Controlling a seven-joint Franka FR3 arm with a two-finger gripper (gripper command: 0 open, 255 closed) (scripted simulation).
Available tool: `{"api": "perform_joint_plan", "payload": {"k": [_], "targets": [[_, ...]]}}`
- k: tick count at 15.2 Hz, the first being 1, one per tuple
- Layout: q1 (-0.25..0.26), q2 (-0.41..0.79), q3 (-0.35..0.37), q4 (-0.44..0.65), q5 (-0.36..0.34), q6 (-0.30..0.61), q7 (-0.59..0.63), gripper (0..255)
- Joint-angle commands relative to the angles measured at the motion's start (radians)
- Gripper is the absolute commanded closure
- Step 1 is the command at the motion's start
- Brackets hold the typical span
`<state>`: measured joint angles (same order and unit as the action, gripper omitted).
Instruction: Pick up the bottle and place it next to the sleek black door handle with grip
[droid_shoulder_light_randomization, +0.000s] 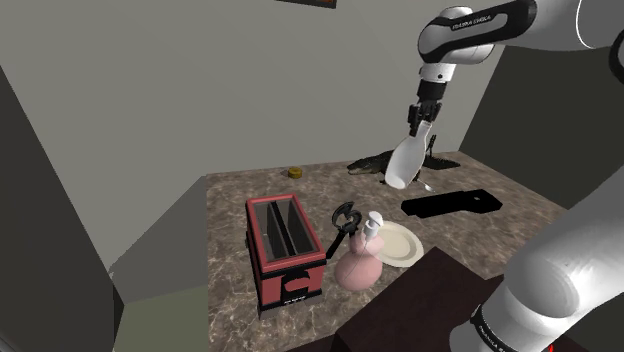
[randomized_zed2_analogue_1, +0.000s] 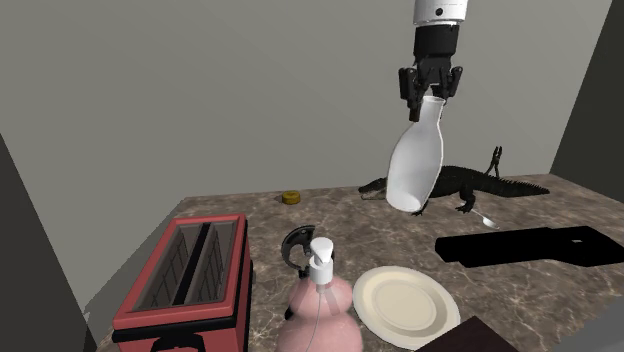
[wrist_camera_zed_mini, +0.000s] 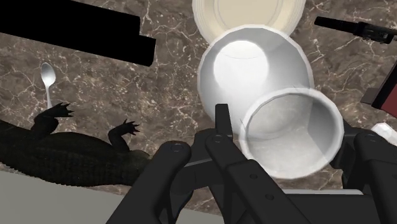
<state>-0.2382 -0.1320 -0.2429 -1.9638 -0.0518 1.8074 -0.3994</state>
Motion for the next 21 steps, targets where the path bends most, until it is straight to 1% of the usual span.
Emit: {"api": "perform_joint_plan", "payload": {"k": [1,5,10,15,20,21], "targets": [[-0.018,-0.035,-0.02,-0.013,-0.012,-0.02,-0.035,255],[-0.054,-0.084,-0.065,-0.013,-0.036,-0.063,-0.111,255],[-0.099,-0.123,-0.125,0.012,-0.064,-0.119,-0.213,255],[-0.141,-0.136,-0.192,0.067,-0.086,-0.176,-0.324,255],[-0.179,-0.119,-0.266,0.15,-0.098,-0.232,-0.446,255],[-0.18,-0.118,-0.269,0.153,-0.098,-0.234,-0.449,255]]}}
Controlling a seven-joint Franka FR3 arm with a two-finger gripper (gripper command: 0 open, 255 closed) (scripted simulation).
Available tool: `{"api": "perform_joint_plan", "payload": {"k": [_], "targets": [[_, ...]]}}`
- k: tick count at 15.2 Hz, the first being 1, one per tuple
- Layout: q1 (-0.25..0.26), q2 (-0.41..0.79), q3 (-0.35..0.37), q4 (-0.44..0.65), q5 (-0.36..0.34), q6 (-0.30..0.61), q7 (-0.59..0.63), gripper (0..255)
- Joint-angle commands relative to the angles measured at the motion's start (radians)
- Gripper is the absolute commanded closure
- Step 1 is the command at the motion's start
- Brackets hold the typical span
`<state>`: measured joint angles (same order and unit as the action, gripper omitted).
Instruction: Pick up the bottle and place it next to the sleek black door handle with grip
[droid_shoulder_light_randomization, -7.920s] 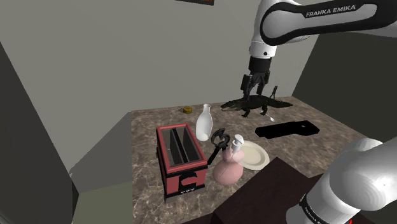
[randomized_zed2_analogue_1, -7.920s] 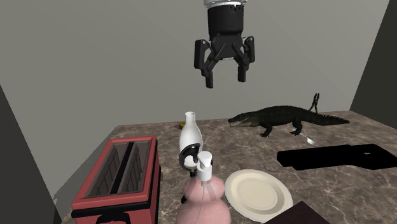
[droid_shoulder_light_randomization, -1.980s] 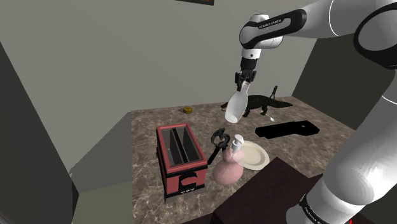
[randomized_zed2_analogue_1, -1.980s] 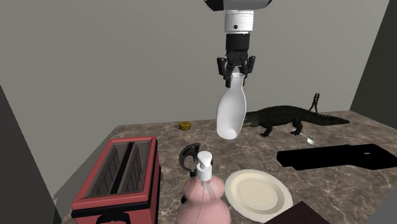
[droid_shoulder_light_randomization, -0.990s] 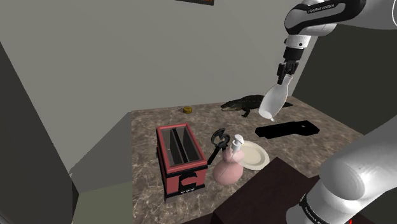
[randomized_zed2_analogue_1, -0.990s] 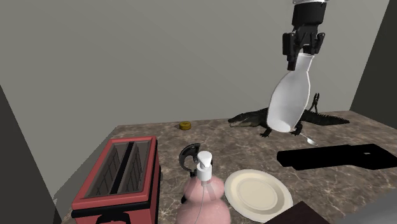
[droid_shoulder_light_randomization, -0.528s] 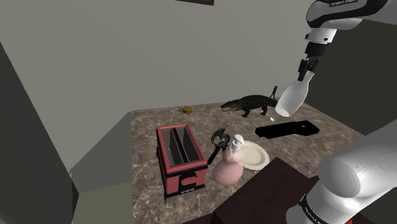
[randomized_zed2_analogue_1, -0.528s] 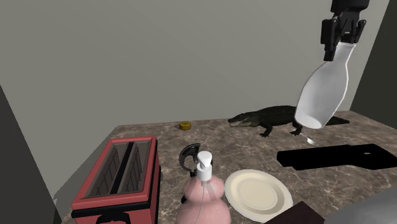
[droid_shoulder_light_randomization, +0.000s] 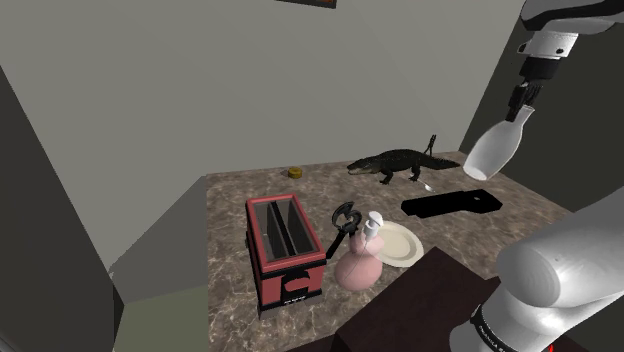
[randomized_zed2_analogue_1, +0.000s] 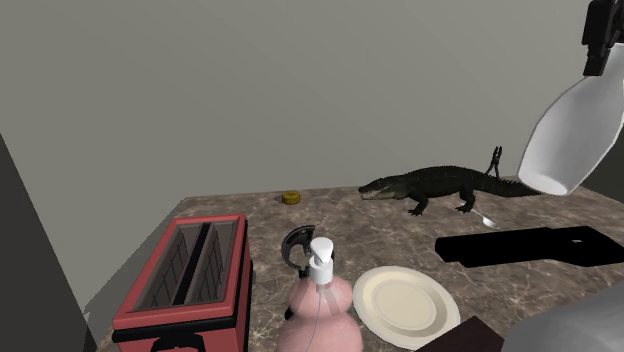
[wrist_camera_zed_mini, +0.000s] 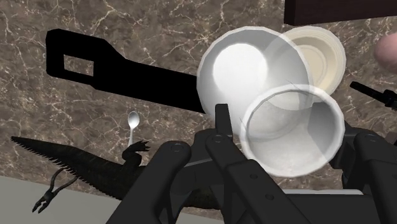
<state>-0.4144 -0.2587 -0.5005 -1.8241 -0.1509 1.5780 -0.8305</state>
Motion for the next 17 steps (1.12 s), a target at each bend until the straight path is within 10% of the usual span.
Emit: {"api": "perform_joint_plan", "payload": {"k": [1,17], "targets": [[-0.005,0.005,-0.011,-0.003,-0.001,0.009,-0.016,255],[-0.014,-0.014,-0.024,-0.235,-0.018,0.223,0.0,255]]}}
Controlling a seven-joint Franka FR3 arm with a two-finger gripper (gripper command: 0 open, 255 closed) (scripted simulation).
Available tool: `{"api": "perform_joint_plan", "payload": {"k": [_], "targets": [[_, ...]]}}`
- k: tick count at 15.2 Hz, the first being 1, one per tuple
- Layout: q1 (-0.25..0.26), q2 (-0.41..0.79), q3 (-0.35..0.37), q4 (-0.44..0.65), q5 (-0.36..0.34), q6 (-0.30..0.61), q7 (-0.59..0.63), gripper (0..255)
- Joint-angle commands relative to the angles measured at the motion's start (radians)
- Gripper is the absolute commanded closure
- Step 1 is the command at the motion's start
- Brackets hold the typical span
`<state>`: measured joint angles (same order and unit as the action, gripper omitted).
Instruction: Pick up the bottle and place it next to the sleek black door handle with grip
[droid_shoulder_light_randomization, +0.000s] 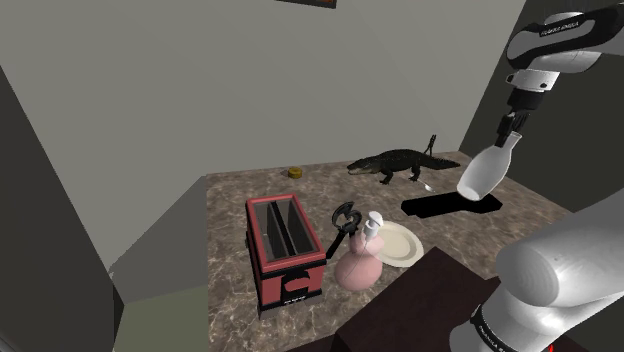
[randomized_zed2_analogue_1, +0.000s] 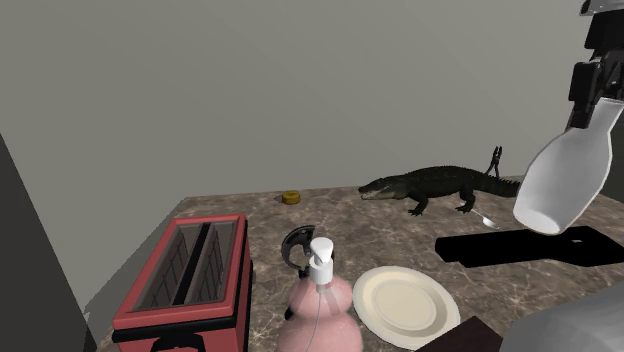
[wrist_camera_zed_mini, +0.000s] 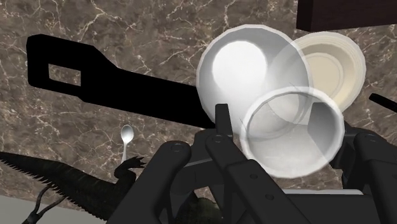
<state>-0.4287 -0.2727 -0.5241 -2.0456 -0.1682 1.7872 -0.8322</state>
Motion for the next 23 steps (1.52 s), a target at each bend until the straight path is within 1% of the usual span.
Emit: {"api": "perform_joint_plan", "payload": {"k": [1,12,23], "targets": [[-0.001,0.001,-0.002,-0.026,-0.001,0.028,0.002,255],[-0.004,0.028,-0.021,-0.151,0.0,0.177,0.001,255],[-0.004,0.086,-0.044,-0.251,0.016,0.332,-0.013,255]]}}
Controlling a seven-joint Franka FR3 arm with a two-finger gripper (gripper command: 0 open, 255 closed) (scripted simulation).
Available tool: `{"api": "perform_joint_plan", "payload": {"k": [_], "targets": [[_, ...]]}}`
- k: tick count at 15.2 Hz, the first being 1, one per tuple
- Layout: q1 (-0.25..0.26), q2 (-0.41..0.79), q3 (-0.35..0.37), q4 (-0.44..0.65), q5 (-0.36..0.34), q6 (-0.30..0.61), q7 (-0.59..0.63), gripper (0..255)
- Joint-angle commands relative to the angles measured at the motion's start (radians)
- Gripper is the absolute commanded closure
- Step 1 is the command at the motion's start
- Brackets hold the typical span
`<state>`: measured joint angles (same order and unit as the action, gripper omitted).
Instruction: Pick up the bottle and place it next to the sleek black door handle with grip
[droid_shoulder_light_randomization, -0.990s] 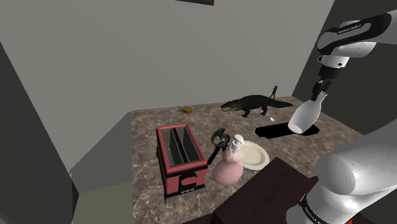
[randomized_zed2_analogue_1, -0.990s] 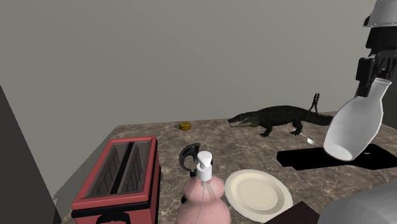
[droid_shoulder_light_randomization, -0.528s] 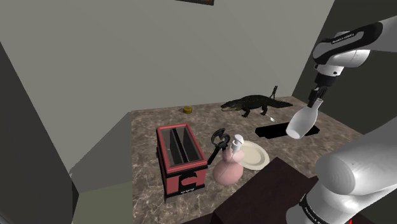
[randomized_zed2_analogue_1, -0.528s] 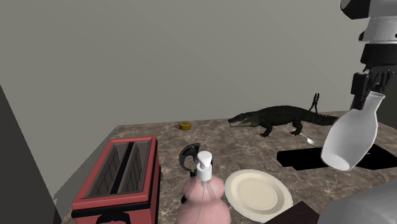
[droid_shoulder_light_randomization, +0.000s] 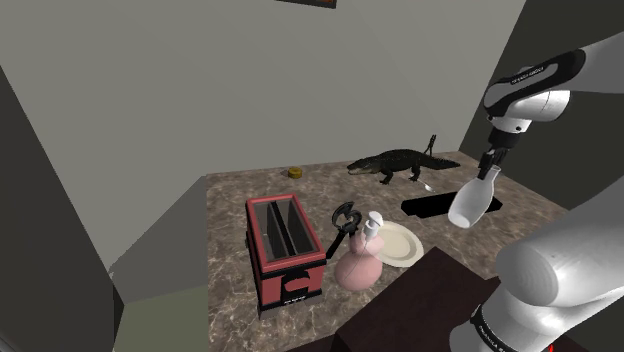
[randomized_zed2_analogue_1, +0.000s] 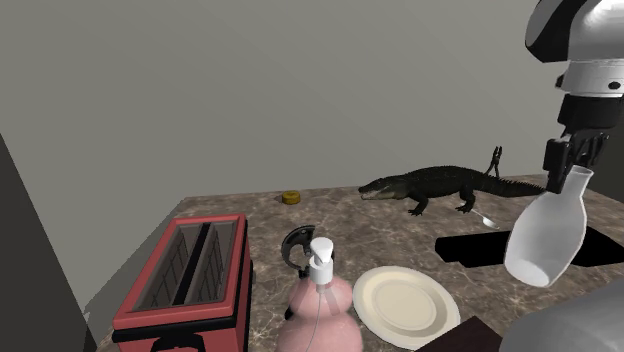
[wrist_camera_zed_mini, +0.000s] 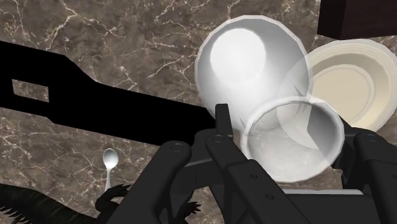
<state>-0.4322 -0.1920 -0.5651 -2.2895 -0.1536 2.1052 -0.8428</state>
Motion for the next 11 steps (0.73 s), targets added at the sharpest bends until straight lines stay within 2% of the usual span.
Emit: {"api": "perform_joint_plan", "payload": {"k": [1,11], "targets": [[0.0,0.013,-0.005,-0.015,0.004,0.028,-0.005,255],[0.005,0.098,-0.024,-0.083,0.046,0.172,-0.036,255]]}}
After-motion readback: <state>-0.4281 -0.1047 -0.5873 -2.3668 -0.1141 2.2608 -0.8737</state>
